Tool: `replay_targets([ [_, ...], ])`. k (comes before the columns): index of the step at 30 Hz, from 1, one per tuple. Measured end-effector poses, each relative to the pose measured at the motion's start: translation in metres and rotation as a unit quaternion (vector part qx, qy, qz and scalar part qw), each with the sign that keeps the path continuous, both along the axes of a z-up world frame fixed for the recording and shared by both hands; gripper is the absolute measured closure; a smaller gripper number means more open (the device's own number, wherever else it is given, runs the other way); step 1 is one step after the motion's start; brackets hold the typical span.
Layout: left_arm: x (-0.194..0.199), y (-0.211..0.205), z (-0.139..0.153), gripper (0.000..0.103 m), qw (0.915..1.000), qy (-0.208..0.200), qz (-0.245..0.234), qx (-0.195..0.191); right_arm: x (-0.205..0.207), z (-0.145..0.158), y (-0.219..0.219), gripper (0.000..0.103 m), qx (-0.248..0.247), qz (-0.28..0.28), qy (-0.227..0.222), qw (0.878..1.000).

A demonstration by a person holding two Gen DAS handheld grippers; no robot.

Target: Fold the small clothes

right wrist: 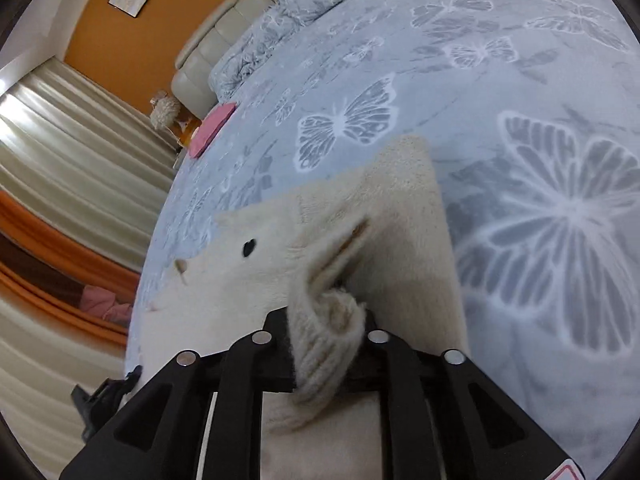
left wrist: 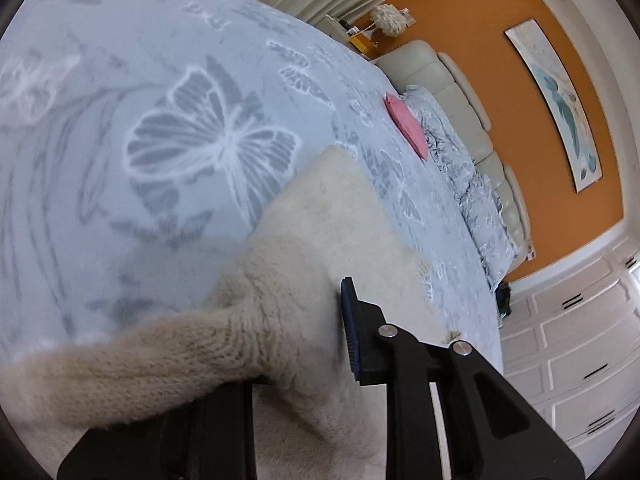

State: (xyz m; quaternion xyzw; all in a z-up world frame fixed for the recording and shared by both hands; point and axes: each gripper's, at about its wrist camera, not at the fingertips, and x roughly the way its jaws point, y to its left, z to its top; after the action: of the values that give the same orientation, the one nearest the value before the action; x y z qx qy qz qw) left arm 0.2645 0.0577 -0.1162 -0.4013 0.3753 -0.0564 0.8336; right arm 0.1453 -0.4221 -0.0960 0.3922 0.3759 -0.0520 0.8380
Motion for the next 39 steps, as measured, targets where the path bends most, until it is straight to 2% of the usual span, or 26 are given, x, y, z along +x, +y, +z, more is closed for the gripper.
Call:
replay_targets([
  [2, 0.0, 0.003, 0.0, 0.082, 0.9999, 0.008, 0.005, -0.005, -0.008, 0.006, 0.001, 0.071, 0.001, 0.0, -0.013, 1.0],
  [3, 0.0, 0.004, -0.001, 0.082, 0.9999, 0.012, 0.007, -0.01, -0.012, 0.001, 0.004, 0.07, -0.006, 0.003, -0.004, 1.0],
  [4, 0.0, 0.005, -0.003, 0.082, 0.9997, 0.014, 0.008, -0.017, -0.012, -0.005, 0.008, 0.078, -0.016, 0.007, 0.009, 1.0],
  [5, 0.001, 0.005, -0.003, 0.082, 0.9997, 0.016, 0.008, -0.014, -0.012, -0.013, 0.011, 0.093, -0.042, 0.012, 0.025, 0.999],
  [6, 0.001, 0.005, -0.003, 0.082, 0.9998, 0.016, 0.006, -0.009, -0.014, -0.013, 0.011, 0.093, -0.045, 0.01, 0.017, 0.999],
  [8, 0.0, 0.001, -0.001, 0.082, 0.9997, 0.021, 0.001, 0.009, -0.014, -0.003, 0.007, 0.093, -0.035, -0.002, 0.018, 0.999],
  [9, 0.0, 0.002, -0.001, 0.081, 0.9997, 0.024, 0.0, 0.009, -0.023, 0.002, 0.009, 0.092, -0.047, -0.013, 0.023, 0.999],
  [11, 0.001, 0.005, -0.001, 0.081, 0.9993, 0.038, -0.001, 0.006, -0.036, 0.021, 0.013, 0.084, -0.09, -0.051, 0.033, 0.994],
  [12, -0.002, 0.007, 0.001, 0.081, 0.999, 0.044, 0.003, 0.007, -0.045, 0.034, 0.017, 0.083, -0.12, -0.072, 0.03, 0.99],
  [14, -0.017, 0.008, 0.014, 0.079, 0.9986, 0.045, 0.016, 0.021, -0.047, 0.056, 0.03, 0.083, -0.158, -0.08, 0.008, 0.984],
  [16, -0.032, -0.004, 0.032, 0.069, 0.9983, 0.032, 0.004, 0.048, -0.037, 0.083, 0.06, 0.083, -0.175, -0.039, -0.026, 0.984],
  [18, -0.041, -0.017, 0.047, 0.064, 0.998, 0.007, -0.017, 0.061, -0.013, 0.092, 0.092, 0.084, -0.177, 0.018, -0.033, 0.983],
  [20, -0.048, -0.036, 0.061, 0.057, 0.9946, -0.03, -0.042, 0.09, 0.016, 0.087, 0.13, 0.089, -0.18, 0.084, -0.03, 0.98],
  [22, -0.049, -0.054, 0.064, 0.056, 0.9902, -0.037, -0.073, 0.114, 0.044, 0.064, 0.161, 0.093, -0.193, 0.128, 0.001, 0.973],
  [24, -0.042, -0.057, 0.059, 0.056, 0.9886, -0.034, -0.089, 0.116, 0.058, 0.038, 0.158, 0.093, -0.191, 0.125, 0.04, 0.973],
  [26, -0.032, -0.033, 0.044, 0.056, 0.9921, -0.004, -0.035, 0.121, 0.055, 0.016, 0.138, 0.094, -0.199, 0.105, 0.082, 0.971],
  [27, -0.027, -0.021, 0.036, 0.057, 0.9932, 0.019, -0.018, 0.113, 0.047, 0.004, 0.119, 0.099, -0.209, 0.083, 0.105, 0.969],
  [28, -0.022, -0.007, 0.021, 0.06, 0.9924, 0.066, 0.001, 0.104, 0.034, 0.0, 0.101, 0.103, -0.188, 0.074, 0.097, 0.975],
  [29, -0.019, 0.001, 0.01, 0.065, 0.9916, 0.094, 0.006, 0.09, 0.019, 0.001, 0.085, 0.103, -0.167, 0.052, 0.096, 0.98],
  [30, -0.02, 0.006, 0.007, 0.07, 0.9921, 0.098, 0.011, 0.078, 0.01, 0.005, 0.078, 0.103, -0.161, 0.035, 0.098, 0.982],
  [32, -0.023, 0.002, 0.025, 0.069, 0.9929, 0.08, 0.007, 0.087, -0.005, 0.024, 0.074, 0.103, -0.178, -0.004, 0.105, 0.978],
  [34, -0.033, -0.013, 0.053, 0.065, 0.9925, 0.027, -0.014, 0.119, 0.004, 0.04, 0.086, 0.095, -0.195, 0.009, 0.09, 0.977],
  [35, -0.036, -0.02, 0.061, 0.062, 0.9919, 0.006, -0.027, 0.124, 0.019, 0.051, 0.105, 0.095, -0.203, 0.036, 0.076, 0.976],
  [36, -0.038, -0.03, 0.067, 0.053, 0.9903, -0.009, -0.054, 0.128, 0.029, 0.055, 0.119, 0.095, -0.204, 0.059, 0.067, 0.975],
  [37, -0.037, -0.036, 0.067, 0.047, 0.9885, -0.01, -0.068, 0.134, 0.043, 0.06, 0.136, 0.095, -0.203, 0.086, 0.055, 0.974],
  [39, -0.032, -0.04, 0.055, 0.048, 0.9823, 0.02, -0.067, 0.174, 0.082, 0.067, 0.179, 0.095, -0.195, 0.154, 0.031, 0.968],
])
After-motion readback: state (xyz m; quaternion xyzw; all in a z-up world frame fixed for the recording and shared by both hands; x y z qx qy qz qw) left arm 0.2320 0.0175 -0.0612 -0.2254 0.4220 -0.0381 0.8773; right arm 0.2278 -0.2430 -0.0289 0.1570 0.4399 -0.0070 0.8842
